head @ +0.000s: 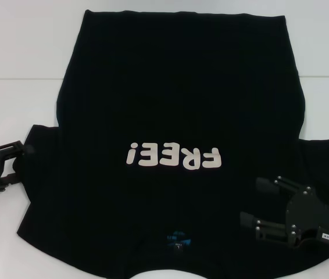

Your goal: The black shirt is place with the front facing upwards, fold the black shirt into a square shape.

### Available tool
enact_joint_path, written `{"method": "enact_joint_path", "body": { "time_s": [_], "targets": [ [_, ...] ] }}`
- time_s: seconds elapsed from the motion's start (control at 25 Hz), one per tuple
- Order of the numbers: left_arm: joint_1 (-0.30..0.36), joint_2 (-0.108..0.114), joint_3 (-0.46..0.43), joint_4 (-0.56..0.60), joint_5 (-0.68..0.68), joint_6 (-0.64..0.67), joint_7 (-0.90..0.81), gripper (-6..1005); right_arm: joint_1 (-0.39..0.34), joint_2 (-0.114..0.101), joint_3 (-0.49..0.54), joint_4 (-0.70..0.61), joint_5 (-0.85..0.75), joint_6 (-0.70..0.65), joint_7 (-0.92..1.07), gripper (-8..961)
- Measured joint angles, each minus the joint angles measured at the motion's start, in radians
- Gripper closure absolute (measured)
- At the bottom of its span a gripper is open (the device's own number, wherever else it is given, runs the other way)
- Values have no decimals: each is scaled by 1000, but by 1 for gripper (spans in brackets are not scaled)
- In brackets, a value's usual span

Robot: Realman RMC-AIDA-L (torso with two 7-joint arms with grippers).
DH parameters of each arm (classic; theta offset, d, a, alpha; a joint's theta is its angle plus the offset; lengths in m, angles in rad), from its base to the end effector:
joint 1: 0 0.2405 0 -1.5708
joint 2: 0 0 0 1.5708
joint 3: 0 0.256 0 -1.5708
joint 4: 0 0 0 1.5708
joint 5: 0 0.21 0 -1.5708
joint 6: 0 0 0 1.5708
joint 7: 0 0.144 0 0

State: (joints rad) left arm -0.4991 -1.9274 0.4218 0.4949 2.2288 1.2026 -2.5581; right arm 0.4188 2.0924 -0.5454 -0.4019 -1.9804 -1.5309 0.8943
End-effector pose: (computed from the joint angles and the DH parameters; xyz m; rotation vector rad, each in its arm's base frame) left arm -0.3769 0.3402 0.0608 -1.4850 -2.1559 -0.7385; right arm 0.3064 0.2779 -0.0331 -2.5885 0.4484 0.7686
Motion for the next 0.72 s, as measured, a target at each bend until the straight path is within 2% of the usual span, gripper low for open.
{"method": "enact_joint_path", "body": {
  "time_s": [0.72],
  "targets": [
    [-5, -1, 11, 3, 0, -69, 17, 139, 0, 0, 0, 2, 0, -4, 0, 58]
  ]
}}
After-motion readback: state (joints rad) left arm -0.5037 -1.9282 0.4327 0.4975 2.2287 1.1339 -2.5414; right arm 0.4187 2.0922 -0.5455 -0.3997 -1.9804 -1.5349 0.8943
